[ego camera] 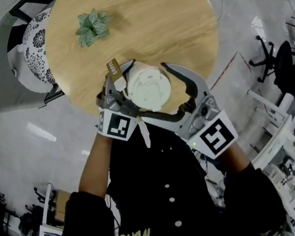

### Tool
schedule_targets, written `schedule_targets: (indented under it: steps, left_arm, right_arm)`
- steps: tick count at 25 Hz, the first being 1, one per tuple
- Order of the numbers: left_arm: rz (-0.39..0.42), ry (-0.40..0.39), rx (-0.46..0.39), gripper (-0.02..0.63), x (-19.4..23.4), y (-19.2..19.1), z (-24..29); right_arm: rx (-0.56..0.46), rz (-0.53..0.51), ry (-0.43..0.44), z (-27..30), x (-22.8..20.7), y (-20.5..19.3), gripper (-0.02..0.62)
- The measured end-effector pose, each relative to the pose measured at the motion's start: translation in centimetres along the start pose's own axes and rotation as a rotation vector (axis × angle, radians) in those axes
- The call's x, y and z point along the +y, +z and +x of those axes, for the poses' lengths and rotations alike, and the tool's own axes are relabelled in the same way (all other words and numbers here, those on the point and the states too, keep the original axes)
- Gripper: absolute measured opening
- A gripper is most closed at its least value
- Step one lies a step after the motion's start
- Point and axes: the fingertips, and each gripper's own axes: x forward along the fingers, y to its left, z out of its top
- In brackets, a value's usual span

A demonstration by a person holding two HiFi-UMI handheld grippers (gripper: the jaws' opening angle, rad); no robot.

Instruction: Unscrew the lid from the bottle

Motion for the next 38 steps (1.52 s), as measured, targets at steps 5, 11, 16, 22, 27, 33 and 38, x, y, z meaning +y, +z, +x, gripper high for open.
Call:
schedule_targets:
  steps: [5, 11, 16, 22, 27, 33, 38]
  left_arm:
    - [0.000, 0.002, -0.002, 0.374, 0.0, -0.1, 0.0]
    - [0.010, -0.007, 0.001, 0.374, 0.0, 0.0, 0.0]
    - [0.018, -0.033, 0.007, 0.374, -0.1, -0.1, 0.0]
    - [0.051, -0.133, 0.031, 0.374, -0.3, -0.2, -0.3]
    - [0.070, -0.212, 0.017, 0.374, -0.7, 0.0, 0.0]
    - [0.062, -0.206, -0.004, 0.374, -0.4, 0.1, 0.0]
    - [0.059, -0.199, 0.029, 0.374, -0.8, 0.1, -0.1]
  right_arm:
    - [0.005, -0.045, -0.034, 1.1, 0.0, -0.5, 0.469]
    - [-0.034, -0.079, -0.031, 1.0, 0.1, -0.7, 0.451]
    - [-0.050, -0.100, 0.094, 0.7, 0.5, -0.9, 0.446]
    - [-0.066, -0.173, 0.317, 0.7, 1.1, -0.4, 0.440]
    - [-0.080, -0.180, 0.408, 0.3, 0.8, -0.8, 0.440]
    - [-0.039, -0.078, 0.223, 0.8, 0.0, -1.1, 0.477]
    - [-0.081, -0.046, -0.084, 1.3, -0.2, -0.5, 0.476]
